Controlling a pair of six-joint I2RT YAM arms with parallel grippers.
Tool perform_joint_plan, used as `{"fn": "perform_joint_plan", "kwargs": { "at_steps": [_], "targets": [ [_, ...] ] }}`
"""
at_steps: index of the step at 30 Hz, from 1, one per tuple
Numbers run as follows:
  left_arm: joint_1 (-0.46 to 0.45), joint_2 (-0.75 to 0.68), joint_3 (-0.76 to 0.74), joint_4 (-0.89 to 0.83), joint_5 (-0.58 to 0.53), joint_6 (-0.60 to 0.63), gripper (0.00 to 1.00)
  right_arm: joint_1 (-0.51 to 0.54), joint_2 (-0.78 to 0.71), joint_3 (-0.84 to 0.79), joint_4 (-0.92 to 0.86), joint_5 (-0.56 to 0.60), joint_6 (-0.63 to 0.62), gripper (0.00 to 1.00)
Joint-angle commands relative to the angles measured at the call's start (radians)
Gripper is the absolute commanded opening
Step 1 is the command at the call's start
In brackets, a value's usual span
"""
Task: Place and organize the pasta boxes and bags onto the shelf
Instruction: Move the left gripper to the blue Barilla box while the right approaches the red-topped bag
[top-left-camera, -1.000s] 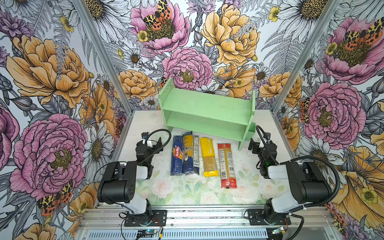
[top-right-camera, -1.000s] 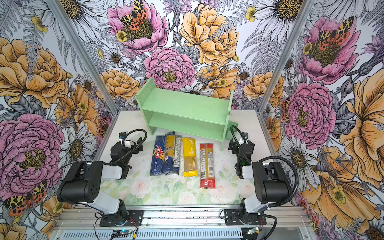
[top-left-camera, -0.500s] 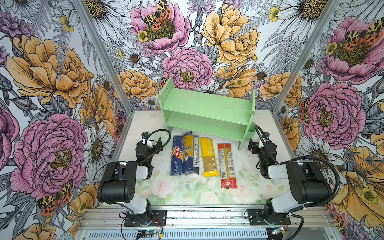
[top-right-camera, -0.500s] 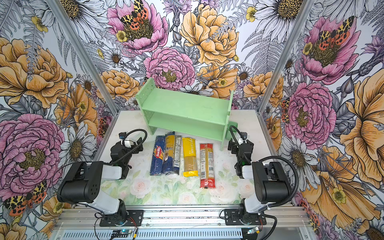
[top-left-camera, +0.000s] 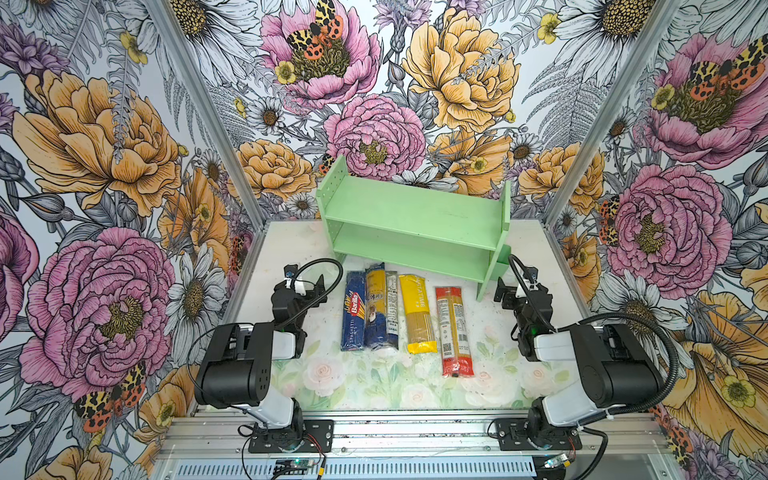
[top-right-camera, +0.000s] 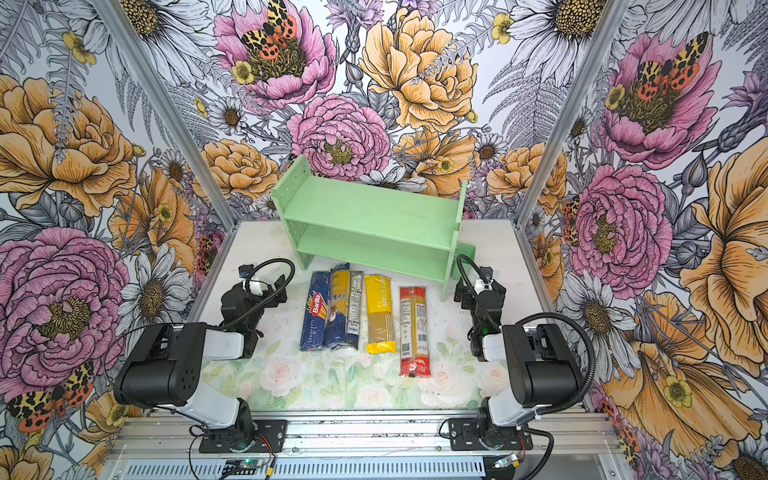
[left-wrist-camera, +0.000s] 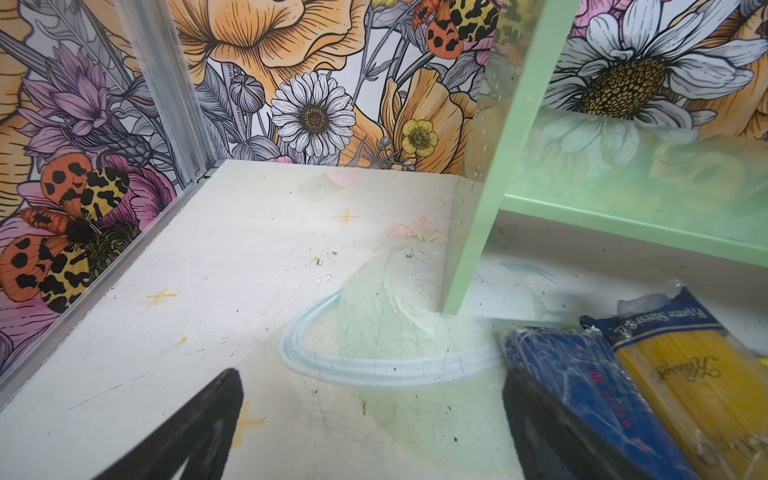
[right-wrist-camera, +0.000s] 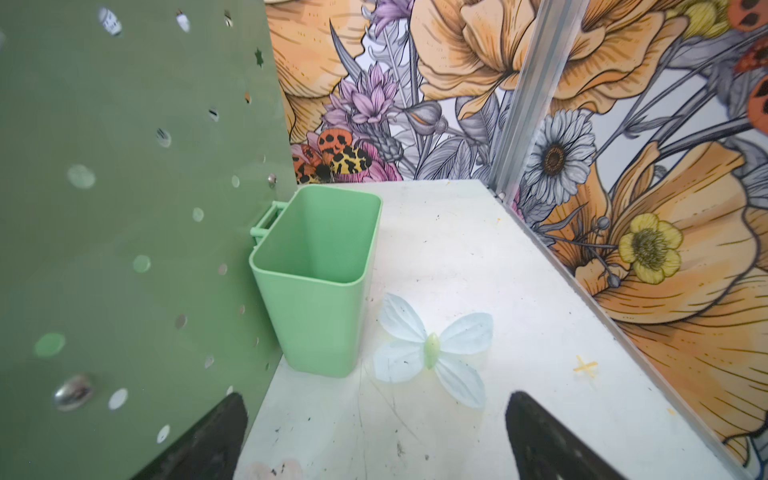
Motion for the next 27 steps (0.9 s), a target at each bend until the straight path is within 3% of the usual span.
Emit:
{"fn": "perform_joint_plan", "kwargs": {
  "at_steps": [1, 9, 16, 22, 27],
  "targets": [
    [-0.01, -0.004, 0.005, 0.027, 0.004, 0.02, 0.99, 0.008, 0.002, -0.054, 0.179, 0.054, -0.008, 0.99],
    [-0.024, -0.004, -0.031, 0.093, -0.028, 0.027, 0.99, 0.009, -0.152, -0.049, 0.027, 0.058, -0.008, 0.99],
    [-0.025, -0.041, -0.045, 0.095, -0.027, 0.03, 0.99, 0.009, -0.388, 0.022, -0.334, 0.043, 0.049, 0.97],
    [-0.044, -0.176, -0.003, -0.1, -0.024, 0.056, 0.99, 0.009, -0.503, 0.137, -0.688, -0.033, 0.126, 0.95],
    [-0.121, -0.301, 0.069, -0.345, -0.078, 0.084, 0.99, 0.013, -0.549, 0.242, -0.946, -0.114, 0.179, 0.93]
  ]
}}
